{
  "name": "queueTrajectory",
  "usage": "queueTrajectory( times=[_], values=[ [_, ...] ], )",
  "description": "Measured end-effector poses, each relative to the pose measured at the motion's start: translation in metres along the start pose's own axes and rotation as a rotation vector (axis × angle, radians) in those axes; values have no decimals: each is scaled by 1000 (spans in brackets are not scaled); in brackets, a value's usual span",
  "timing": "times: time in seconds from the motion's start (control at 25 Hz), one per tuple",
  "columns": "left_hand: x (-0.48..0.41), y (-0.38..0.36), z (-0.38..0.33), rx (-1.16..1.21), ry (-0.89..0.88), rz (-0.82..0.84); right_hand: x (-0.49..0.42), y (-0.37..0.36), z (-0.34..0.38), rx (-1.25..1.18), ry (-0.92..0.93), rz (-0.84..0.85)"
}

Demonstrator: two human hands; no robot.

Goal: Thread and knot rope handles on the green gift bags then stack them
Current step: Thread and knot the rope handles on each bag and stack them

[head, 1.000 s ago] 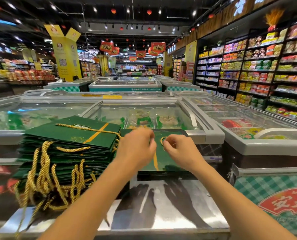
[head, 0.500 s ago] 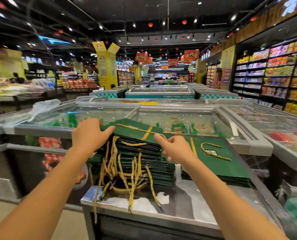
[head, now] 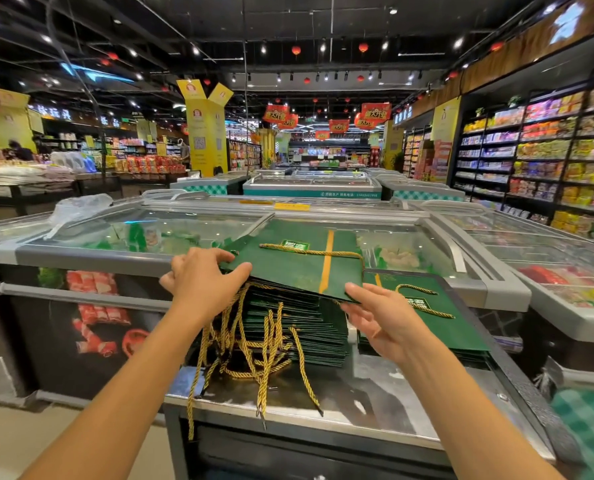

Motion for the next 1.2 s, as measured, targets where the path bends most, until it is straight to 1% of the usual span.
queueTrajectory(
  times=[0.04, 0.12, 0.16, 0.2, 0.24, 0.28, 0.32, 0.44, 0.48, 0.52, 0.6, 0.72, 0.76, 0.8, 0.88, 0.96, 1.08, 1.2],
  values=[
    [7, -3, -8, -62, -30, -20, 10, 2, -2, -104, 16, 8],
    [22, -8, -29, -257, -119, -106, 27, 4, -7, -237, 62, 39],
    [29, -12, -37, -304, -162, -147, 35, 5, -8, -274, 93, 44],
    [35, -16, -44, -289, -196, -169, 44, 7, -9, -299, 127, 44],
    [42, -20, -51, -216, -234, -170, 52, 9, -9, -321, 157, 41],
    [49, -26, -55, -88, -274, -146, 60, 10, -9, -341, 183, 38],
    [56, -32, -60, 84, -296, -87, 67, 10, -10, -358, 205, 37],
    [80, -67, -75, 660, -211, 247, 86, 13, -16, -357, 252, 39],
    [88, -80, -81, 822, -178, 337, 92, 15, -19, -336, 259, 40],
    [94, -91, -85, 943, -153, 383, 97, 18, -21, -309, 264, 40],
    [99, -104, -88, 1103, -126, 388, 107, 28, -25, -271, 256, 30],
    [94, -111, -80, 1268, -33, 337, 126, 49, -28, -218, 226, 14],
    [92, -111, -75, 1271, -3, 320, 135, 57, -29, -186, 215, 9],
    [92, -110, -71, 1224, 7, 320, 143, 64, -29, -150, 200, 8],
    [103, -110, -67, 1002, -45, 363, 160, 79, -30, -81, 161, 12],
    [122, -116, -65, 818, -112, 434, 175, 97, -32, -14, 102, 2],
    [145, -137, -53, 677, -119, 571, 190, 122, -30, 140, 27, -38],
    [155, -153, -41, 467, -146, 668, 194, 143, -27, 322, -4, -125]
  ],
)
Point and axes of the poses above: each hand's wrist, its own x-axis away from the middle knuckle, its own y-axis out of the back of the hand, z = x × y, the point moved 7 cm from there along -x, towards the middle knuckle, and after that the axes turned 11 degrees about z, right-handed, at the moved point
